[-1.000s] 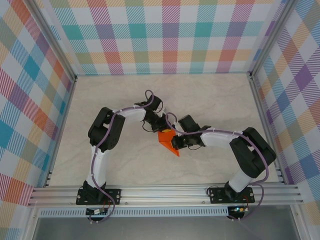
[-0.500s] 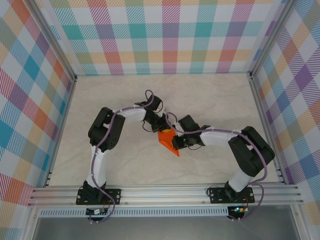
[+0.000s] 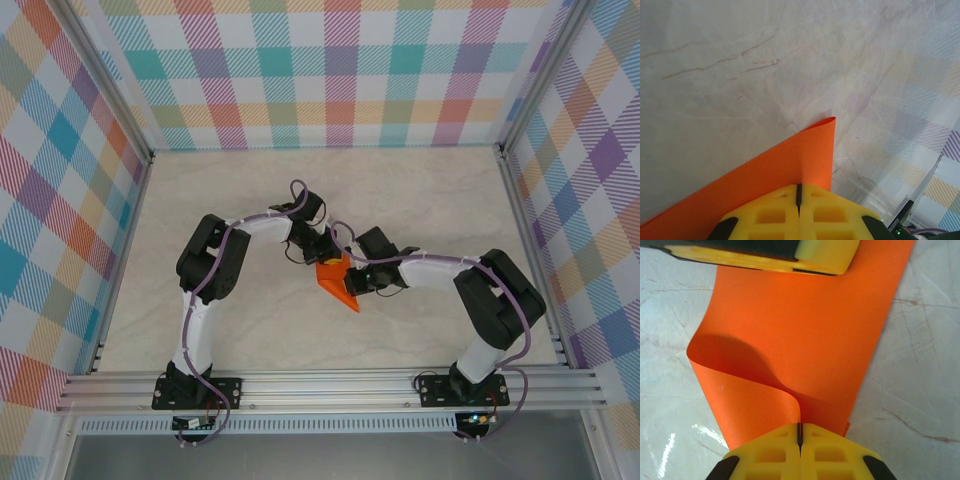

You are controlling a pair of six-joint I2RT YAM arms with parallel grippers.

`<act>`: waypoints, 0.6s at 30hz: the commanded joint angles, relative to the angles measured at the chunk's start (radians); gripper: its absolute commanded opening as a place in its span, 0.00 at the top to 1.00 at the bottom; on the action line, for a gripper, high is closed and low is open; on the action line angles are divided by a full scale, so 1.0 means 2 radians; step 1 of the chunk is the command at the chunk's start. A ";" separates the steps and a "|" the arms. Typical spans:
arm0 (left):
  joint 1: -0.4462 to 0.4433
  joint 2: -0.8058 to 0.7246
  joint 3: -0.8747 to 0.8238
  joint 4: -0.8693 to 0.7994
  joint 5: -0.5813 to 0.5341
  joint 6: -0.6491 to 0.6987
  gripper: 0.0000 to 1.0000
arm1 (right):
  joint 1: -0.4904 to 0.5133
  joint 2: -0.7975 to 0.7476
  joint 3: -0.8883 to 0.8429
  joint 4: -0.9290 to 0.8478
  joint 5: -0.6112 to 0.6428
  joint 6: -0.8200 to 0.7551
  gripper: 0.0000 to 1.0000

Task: Fold a paper plane with a square sheet of paper (fold left side to right side)
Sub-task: Third fold the triangle at the center of the table.

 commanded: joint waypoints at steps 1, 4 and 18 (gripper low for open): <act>-0.011 0.031 -0.003 -0.031 -0.035 0.010 0.97 | -0.004 0.008 0.010 -0.009 0.003 0.005 1.00; -0.011 0.031 -0.003 -0.031 -0.035 0.010 0.97 | -0.004 0.011 0.010 -0.010 0.003 0.004 1.00; -0.011 0.033 -0.002 -0.031 -0.036 0.010 0.97 | -0.004 0.002 0.003 -0.012 0.011 0.003 1.00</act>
